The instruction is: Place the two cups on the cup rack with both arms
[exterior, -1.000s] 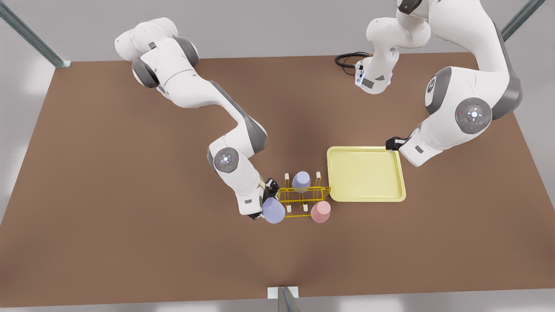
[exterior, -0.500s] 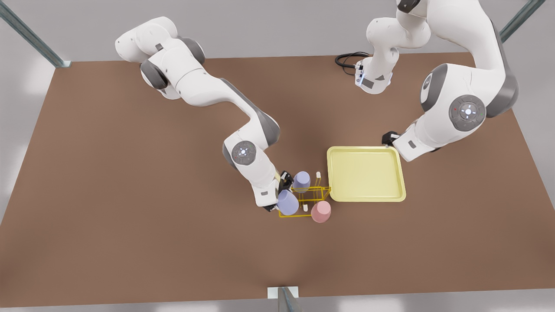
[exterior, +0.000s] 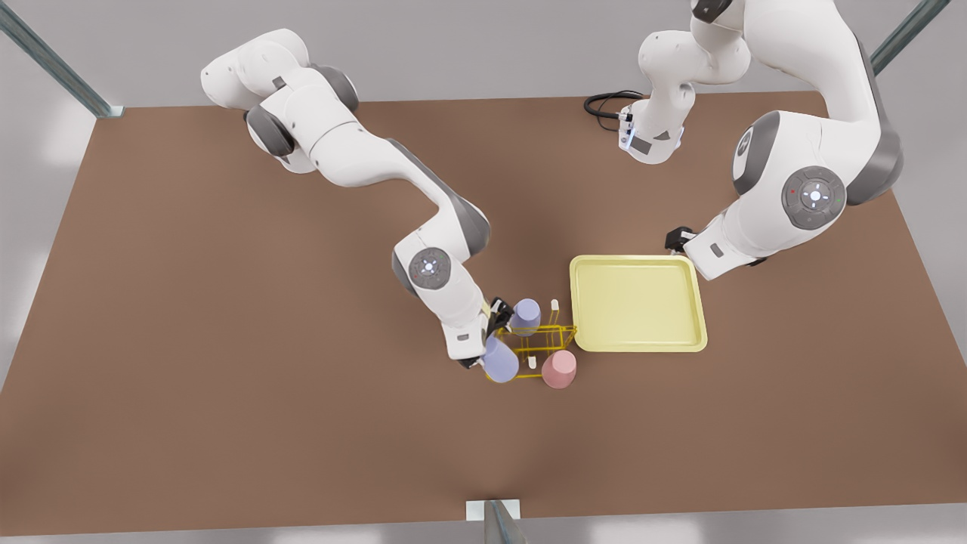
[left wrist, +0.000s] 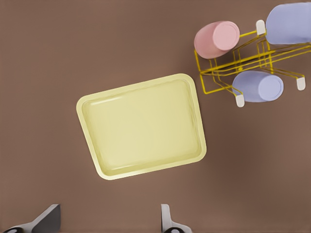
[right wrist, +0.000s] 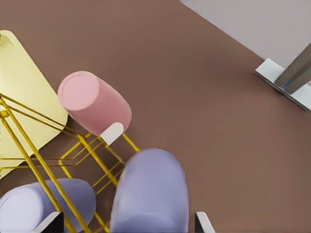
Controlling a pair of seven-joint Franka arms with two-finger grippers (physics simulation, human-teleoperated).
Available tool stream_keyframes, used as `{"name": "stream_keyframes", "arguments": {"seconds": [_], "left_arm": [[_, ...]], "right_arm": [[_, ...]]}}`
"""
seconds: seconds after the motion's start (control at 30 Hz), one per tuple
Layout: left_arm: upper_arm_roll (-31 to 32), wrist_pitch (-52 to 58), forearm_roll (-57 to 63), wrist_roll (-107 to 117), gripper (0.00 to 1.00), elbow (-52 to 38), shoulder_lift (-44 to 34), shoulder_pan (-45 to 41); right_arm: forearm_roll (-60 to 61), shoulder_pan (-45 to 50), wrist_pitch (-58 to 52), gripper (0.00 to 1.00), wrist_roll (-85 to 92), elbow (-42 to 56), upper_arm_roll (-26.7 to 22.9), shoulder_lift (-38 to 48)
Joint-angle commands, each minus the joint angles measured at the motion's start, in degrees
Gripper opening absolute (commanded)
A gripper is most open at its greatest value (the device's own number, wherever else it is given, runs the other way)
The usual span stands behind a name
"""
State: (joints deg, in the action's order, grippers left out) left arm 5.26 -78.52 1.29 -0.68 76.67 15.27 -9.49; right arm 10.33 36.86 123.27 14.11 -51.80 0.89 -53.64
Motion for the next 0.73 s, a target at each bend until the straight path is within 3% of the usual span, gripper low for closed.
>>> {"name": "stream_keyframes", "arguments": {"seconds": [0.0,0.07,0.2,0.23,0.3,0.33,0.4,0.43,0.5,0.53,0.7], "left_arm": [[0.01,0.04,0.03,-1.6,1.0,-0.03,-0.07,0.0],[0.01,0.04,0.03,-1.6,1.0,-0.03,-0.07,0.0],[-0.07,0.04,0.03,-1.6,1.0,-0.03,-0.07,0.18],[-0.07,0.04,0.03,-1.6,1.0,-0.03,-0.07,0.18],[-0.16,0.04,-0.06,-1.78,1.0,-0.03,-0.07,0.18],[-0.16,0.04,-0.85,-1.86,1.0,-0.12,-0.07,0.44],[-0.16,0.04,-0.85,-1.86,1.0,-0.12,-0.07,0.35],[-0.16,0.12,-0.85,-1.78,1.0,-0.21,0.02,0.26],[-0.16,2.06,-0.85,-1.78,1.0,-1.87,0.2,0.09],[-0.16,2.85,-0.85,-1.78,1.0,-2.49,0.37,0.0],[-0.07,2.94,-0.67,-1.78,1.0,-2.49,0.46,0.0]], "right_arm": [[0.04,-0.03,0.13,1.0,-1.36,0.12,0.08,0.02],[0.39,-0.73,-3.11,1.0,-1.36,0.03,-0.1,1.6],[0.48,-11.54,-29.47,1.0,-6.37,-0.15,-0.45,11.09],[-0.22,-13.3,-42.39,1.0,-7.34,-0.15,-4.22,15.57],[-6.19,-13.21,-59.54,1.0,-7.34,-0.06,-16.44,25.5],[-12.87,-12.95,-63.24,1.0,-6.37,0.03,-16.45,29.64],[-14.63,-13.3,-67.98,1.0,-6.37,0.12,-16.62,34.12],[-14.63,-16.28,-68.43,1.0,-6.46,-1.54,-14.08,37.9],[-14.72,-23.58,-66.14,1.0,-6.55,-12.35,-7.4,47.13],[-14.81,-24.02,-64.65,1.0,-6.55,-16.58,-7.22,49.85],[-14.72,-24.46,-64.38,1.0,-6.55,-18.08,-7.04,51.18]]}}
